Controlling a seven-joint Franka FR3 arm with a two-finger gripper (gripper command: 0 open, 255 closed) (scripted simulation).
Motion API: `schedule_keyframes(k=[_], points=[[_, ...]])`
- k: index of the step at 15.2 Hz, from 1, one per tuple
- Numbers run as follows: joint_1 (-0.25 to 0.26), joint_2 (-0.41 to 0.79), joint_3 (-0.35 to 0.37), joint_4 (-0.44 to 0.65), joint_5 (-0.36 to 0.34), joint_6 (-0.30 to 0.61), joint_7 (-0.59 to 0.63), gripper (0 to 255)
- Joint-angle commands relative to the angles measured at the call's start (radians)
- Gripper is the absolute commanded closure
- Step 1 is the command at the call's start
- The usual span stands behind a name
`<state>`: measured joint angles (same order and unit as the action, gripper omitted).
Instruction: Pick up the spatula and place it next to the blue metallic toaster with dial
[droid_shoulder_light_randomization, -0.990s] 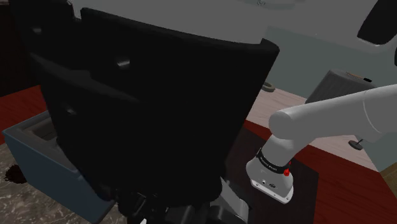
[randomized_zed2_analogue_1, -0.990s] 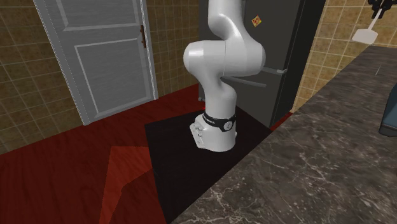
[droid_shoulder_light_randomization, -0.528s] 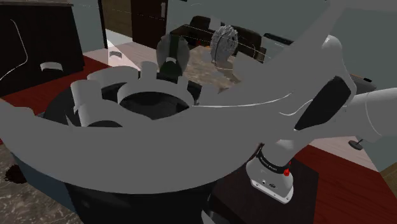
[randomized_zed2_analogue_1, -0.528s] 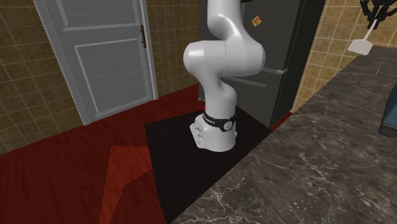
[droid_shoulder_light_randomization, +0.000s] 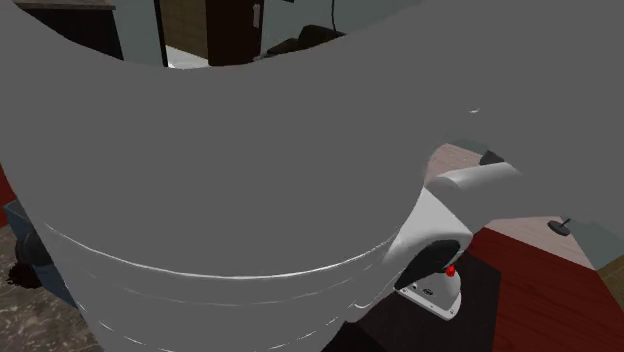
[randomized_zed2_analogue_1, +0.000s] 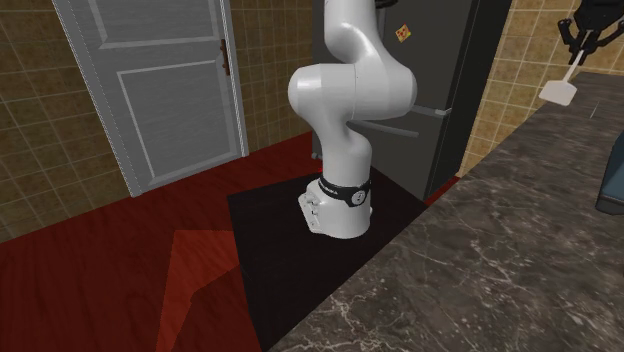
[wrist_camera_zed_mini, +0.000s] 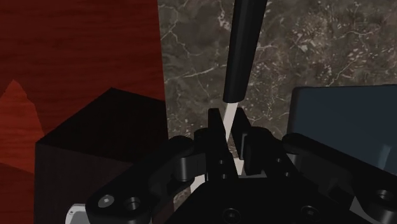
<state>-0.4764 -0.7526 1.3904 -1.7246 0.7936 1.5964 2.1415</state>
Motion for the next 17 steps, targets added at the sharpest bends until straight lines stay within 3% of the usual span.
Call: schedule_keyframes(k=[1,17], points=[[0.006,-0.008,0.007,-0.026,0.009,0.021,-0.008,255],[0.013,-0.065,0.099,-0.184,0.096,0.177,-0.064,255]])
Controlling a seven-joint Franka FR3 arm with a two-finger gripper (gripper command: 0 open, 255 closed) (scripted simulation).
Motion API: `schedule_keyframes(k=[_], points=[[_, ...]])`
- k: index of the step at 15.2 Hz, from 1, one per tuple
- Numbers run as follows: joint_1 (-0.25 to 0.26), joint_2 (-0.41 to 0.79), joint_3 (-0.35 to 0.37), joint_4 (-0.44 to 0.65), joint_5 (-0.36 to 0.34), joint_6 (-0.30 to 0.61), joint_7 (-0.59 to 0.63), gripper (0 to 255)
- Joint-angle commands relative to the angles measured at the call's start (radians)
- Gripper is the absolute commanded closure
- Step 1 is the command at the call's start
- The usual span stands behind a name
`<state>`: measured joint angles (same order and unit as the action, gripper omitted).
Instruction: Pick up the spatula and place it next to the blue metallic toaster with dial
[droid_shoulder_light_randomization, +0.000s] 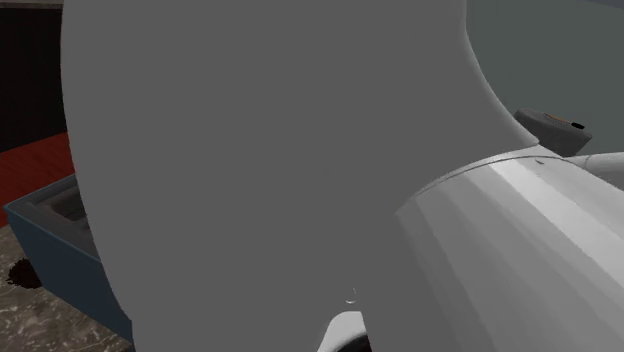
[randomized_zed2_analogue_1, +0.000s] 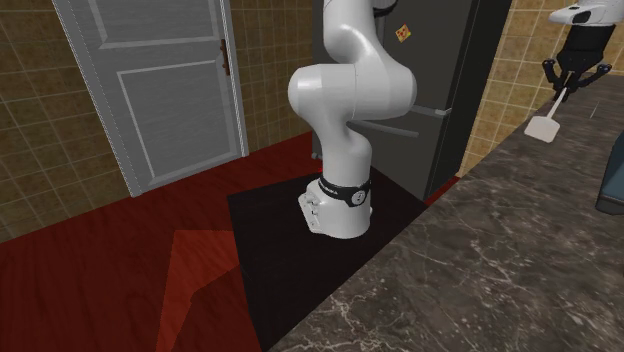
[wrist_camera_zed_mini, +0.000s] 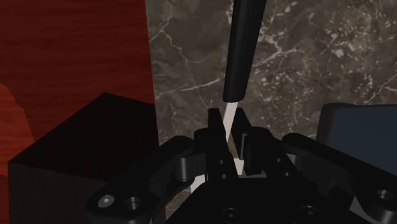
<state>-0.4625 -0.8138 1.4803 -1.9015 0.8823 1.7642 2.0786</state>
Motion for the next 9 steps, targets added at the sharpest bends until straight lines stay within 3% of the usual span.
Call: schedule_keyframes(k=[1,9], points=[[-0.002,-0.007,0.016,-0.015,0.013,0.019,-0.005,255],[-0.019,-0.034,0.083,-0.069,0.065,0.092,-0.033,255]])
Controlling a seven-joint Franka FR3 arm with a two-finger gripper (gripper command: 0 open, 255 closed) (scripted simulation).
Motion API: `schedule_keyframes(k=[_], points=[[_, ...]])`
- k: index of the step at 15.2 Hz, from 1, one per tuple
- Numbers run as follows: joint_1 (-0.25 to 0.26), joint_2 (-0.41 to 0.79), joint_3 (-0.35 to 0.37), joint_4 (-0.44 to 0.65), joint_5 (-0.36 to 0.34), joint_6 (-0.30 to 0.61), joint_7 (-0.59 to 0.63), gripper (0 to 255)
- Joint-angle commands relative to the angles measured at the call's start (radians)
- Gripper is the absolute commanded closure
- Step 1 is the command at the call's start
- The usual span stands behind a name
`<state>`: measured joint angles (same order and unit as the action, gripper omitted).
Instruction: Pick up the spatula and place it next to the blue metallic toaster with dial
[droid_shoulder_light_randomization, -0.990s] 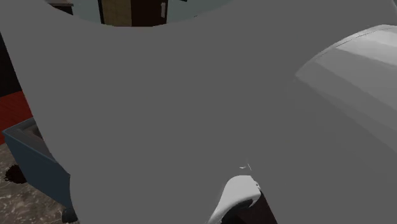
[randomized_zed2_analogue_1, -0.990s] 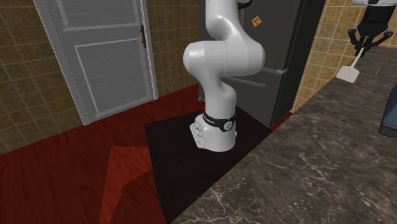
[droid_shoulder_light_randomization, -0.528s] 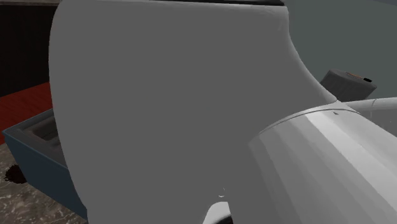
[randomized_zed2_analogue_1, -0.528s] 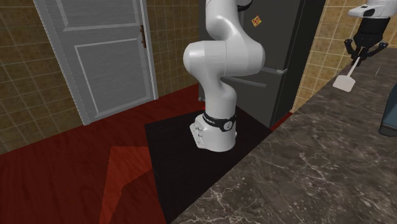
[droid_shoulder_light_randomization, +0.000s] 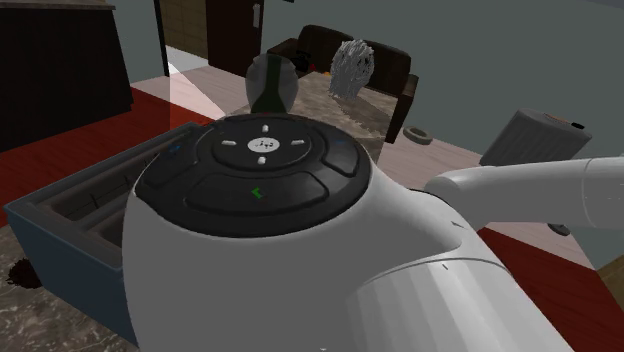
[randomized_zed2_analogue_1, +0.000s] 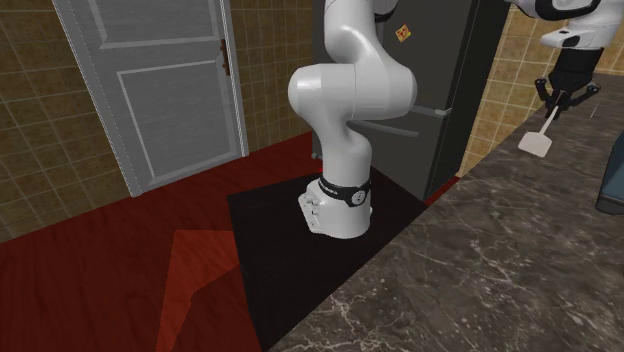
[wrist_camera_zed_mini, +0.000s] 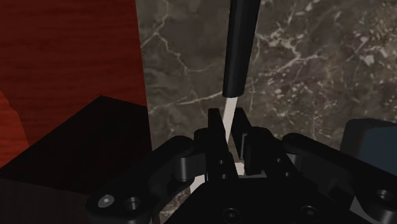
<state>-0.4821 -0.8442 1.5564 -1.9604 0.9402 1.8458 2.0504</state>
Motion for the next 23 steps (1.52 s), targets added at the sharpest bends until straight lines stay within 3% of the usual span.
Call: schedule_keyframes(k=[1,7,15,16,21,23], points=[[-0.002,-0.007,0.016,-0.016,0.014,0.020,-0.008,255],[-0.026,-0.031,0.081,-0.050,0.064,0.079,-0.033,255],[-0.026,-0.031,0.081,-0.050,0.064,0.079,-0.033,255],[-0.026,-0.031,0.081,-0.050,0.064,0.079,-0.033,0],[-0.026,-0.031,0.081,-0.050,0.064,0.079,-0.033,0],[-0.004,-0.012,0.030,-0.032,0.026,0.037,-0.017,0]])
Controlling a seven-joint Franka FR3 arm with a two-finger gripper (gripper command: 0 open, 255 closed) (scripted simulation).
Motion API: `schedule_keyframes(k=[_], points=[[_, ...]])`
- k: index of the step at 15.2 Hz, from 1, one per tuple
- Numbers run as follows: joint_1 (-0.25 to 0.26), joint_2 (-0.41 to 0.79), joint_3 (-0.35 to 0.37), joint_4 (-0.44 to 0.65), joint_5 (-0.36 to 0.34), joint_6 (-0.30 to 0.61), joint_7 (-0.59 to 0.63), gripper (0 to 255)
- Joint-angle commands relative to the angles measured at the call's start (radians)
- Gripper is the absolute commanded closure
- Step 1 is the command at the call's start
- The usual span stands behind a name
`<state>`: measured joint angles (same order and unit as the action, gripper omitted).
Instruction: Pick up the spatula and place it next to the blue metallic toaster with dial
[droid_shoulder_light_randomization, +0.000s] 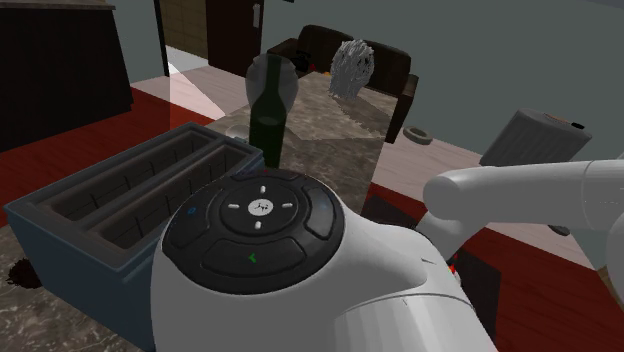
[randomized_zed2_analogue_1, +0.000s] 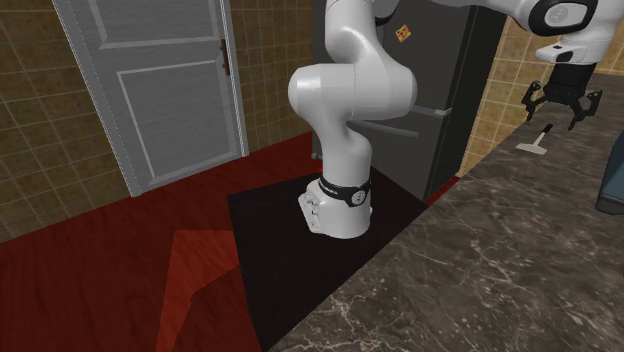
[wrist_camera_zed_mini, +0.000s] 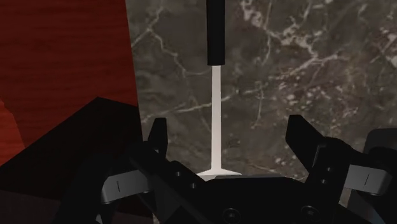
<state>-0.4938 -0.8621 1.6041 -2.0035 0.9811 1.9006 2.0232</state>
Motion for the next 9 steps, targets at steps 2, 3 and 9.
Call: schedule_keyframes(k=[2,3,9], points=[[0.025,0.022,-0.062,0.032,-0.046,-0.056,0.024,0],[0.025,0.022,-0.062,0.032,-0.046,-0.056,0.024,0],[0.025,0.022,-0.062,0.032,-0.046,-0.056,0.024,0]])
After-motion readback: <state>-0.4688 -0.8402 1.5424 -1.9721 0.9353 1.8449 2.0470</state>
